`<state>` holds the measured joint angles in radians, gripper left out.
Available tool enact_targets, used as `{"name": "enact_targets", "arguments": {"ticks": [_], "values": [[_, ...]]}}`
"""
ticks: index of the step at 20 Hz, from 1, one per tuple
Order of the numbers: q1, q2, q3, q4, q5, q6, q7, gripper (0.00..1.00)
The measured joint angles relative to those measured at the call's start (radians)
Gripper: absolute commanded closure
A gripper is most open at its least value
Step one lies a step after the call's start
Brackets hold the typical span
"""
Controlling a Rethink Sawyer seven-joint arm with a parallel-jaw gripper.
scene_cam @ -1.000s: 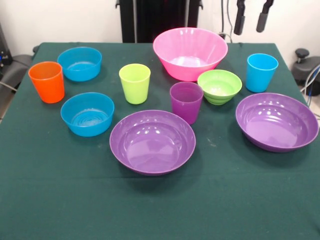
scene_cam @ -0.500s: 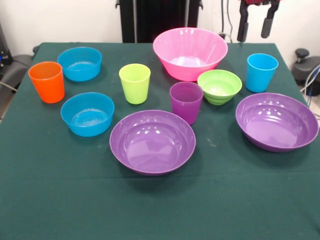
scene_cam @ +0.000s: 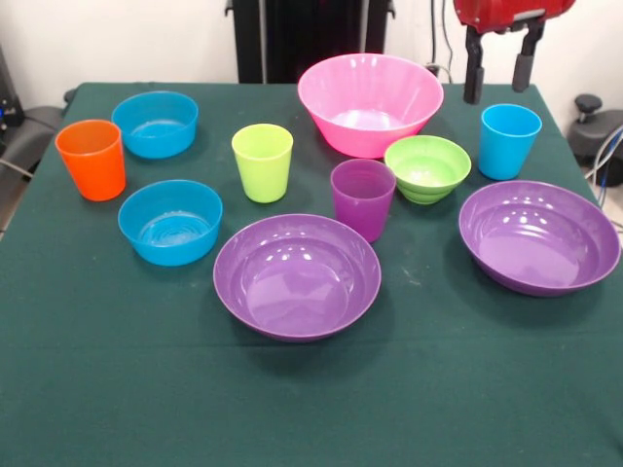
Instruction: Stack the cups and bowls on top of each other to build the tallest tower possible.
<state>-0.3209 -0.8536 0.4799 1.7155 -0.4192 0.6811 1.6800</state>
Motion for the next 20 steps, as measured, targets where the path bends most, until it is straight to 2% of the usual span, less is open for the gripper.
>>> {"name": "enact_targets", "arguments": {"ticks": [10, 20], "values": [[-0.043, 0.035, 0.063, -0.035, -0.003, 0.089, 0.000, 0.00], [-0.049, 0.047, 0.089, -0.055, -0.084, 0.128, -0.001, 0.00]]}}
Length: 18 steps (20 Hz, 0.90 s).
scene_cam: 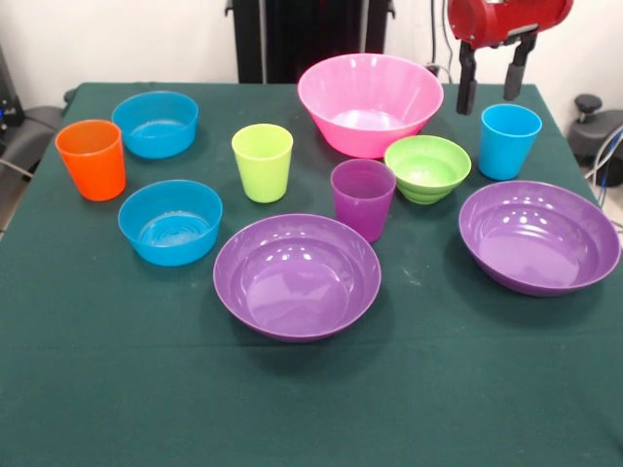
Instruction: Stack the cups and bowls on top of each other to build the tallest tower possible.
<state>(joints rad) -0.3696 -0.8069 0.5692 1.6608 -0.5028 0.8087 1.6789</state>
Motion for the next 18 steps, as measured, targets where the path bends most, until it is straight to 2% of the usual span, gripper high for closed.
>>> {"name": "enact_targets", "arguments": {"ticks": [5, 9, 18], "values": [[-0.005, -0.002, 0.001, -0.001, -0.092, 0.001, -0.015, 0.00], [-0.021, -0.003, 0.005, -0.002, -0.133, 0.001, -0.025, 0.00], [-0.061, -0.002, 0.021, -0.002, -0.160, 0.001, -0.028, 0.00]]}}
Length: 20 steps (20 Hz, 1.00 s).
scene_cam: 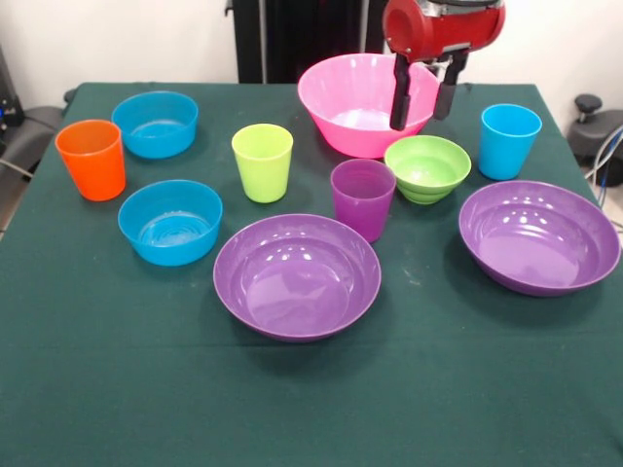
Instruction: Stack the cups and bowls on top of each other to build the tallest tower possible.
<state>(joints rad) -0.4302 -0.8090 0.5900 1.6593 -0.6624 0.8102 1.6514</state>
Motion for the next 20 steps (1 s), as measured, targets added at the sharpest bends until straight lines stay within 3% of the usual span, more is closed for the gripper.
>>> {"name": "enact_targets", "arguments": {"ticks": [20], "values": [[-0.008, 0.010, 0.071, 0.000, 0.000, 0.002, 0.000, 0.00]]}}
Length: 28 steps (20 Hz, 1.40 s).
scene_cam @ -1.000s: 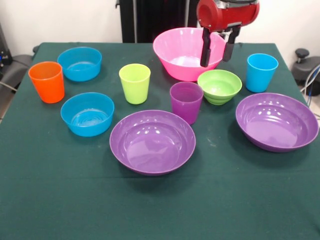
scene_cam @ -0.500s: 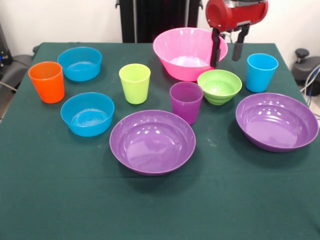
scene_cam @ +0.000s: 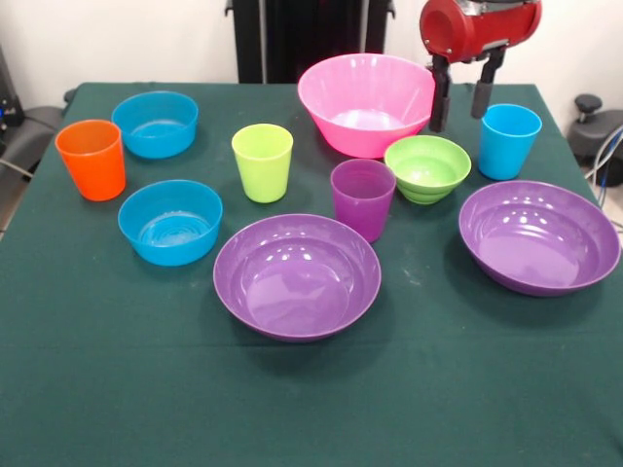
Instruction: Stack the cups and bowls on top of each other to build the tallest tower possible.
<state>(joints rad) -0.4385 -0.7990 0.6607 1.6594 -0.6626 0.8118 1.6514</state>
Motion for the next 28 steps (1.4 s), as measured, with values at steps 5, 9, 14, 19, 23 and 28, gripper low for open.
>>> {"name": "enact_targets", "arguments": {"ticks": [5, 9, 14, 19, 23, 28], "values": [[0.000, 0.000, 0.000, 0.000, 0.000, 0.015, 0.000, 0.00], [0.000, 0.000, 0.000, 0.002, 0.000, 0.023, 0.000, 0.00], [0.000, 0.000, 0.000, 0.010, 0.000, 0.025, 0.000, 0.00], [0.000, 0.000, 0.001, 0.028, 0.000, 0.025, 0.000, 0.00], [0.000, 0.000, 0.001, 0.044, 0.000, 0.025, 0.000, 0.00], [0.000, 0.000, 0.001, 0.064, 0.000, 0.025, 0.000, 0.00]]}}
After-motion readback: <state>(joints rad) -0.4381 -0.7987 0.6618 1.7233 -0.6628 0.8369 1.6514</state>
